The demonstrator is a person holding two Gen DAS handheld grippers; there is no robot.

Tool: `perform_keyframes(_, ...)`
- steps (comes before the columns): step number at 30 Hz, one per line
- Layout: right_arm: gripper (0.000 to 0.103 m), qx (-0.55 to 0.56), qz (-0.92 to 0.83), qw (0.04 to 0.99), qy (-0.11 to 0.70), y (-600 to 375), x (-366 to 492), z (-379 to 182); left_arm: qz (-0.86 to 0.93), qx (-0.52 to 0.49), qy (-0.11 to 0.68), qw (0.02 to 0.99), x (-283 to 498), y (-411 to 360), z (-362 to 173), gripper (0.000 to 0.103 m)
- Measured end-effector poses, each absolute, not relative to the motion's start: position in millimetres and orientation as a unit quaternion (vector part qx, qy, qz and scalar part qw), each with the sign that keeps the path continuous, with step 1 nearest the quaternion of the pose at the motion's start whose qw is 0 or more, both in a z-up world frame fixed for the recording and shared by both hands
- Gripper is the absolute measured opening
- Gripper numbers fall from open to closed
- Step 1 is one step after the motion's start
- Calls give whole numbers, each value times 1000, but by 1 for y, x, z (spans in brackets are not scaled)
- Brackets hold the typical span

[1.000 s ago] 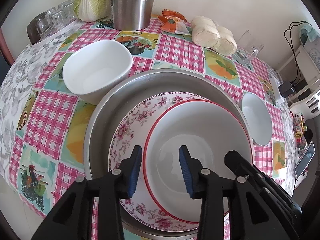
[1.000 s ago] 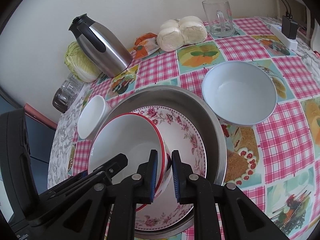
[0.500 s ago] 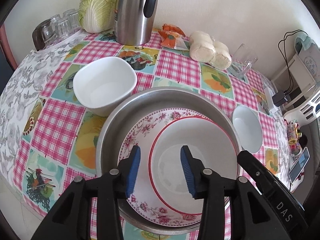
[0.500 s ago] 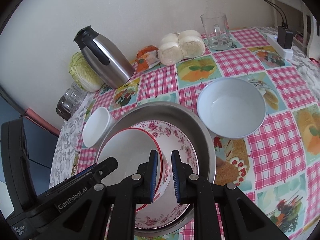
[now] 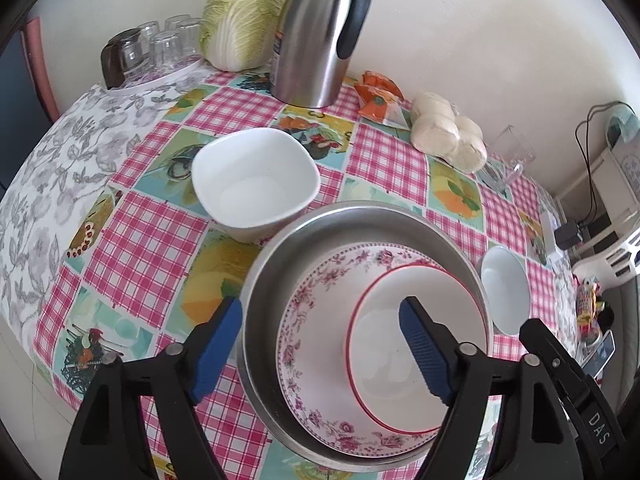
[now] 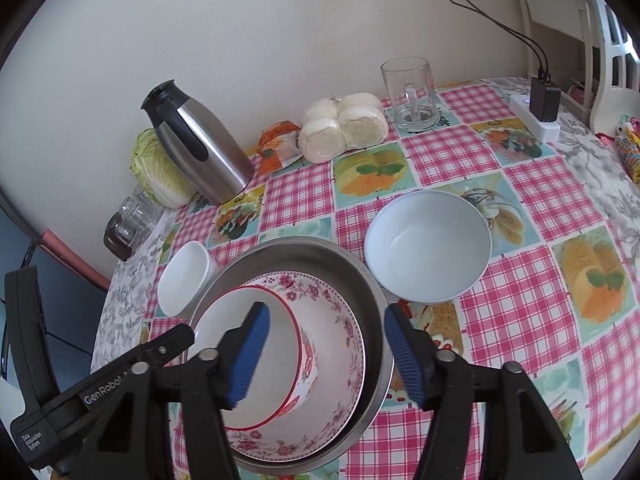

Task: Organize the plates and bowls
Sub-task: 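Lower the red-rimmed bowl onto the pink-floral plate and open both grippers, then move both grippers to the white square 'MAX' bowl and close on its rim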

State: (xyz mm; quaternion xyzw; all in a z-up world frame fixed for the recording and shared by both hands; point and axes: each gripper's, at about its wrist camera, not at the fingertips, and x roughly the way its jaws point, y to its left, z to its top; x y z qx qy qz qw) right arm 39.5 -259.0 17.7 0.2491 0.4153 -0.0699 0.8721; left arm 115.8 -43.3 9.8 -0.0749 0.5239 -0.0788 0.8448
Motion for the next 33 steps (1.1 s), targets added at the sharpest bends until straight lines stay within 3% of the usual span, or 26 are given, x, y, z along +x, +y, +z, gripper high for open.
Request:
perform_keyframes(13, 103, 256, -83, 873, 408, -264, 38, 16, -26, -75, 502, 861, 121, -20, 16, 96)
perform_keyframes(15, 103, 253, -84, 874, 407, -263, 39, 16, -20, -75, 504, 860, 123, -16, 15, 100)
perform_keyframes(33, 103, 253, -97, 871, 410, -251, 39, 16, 0, -75, 486, 871, 148, 9, 24, 100)
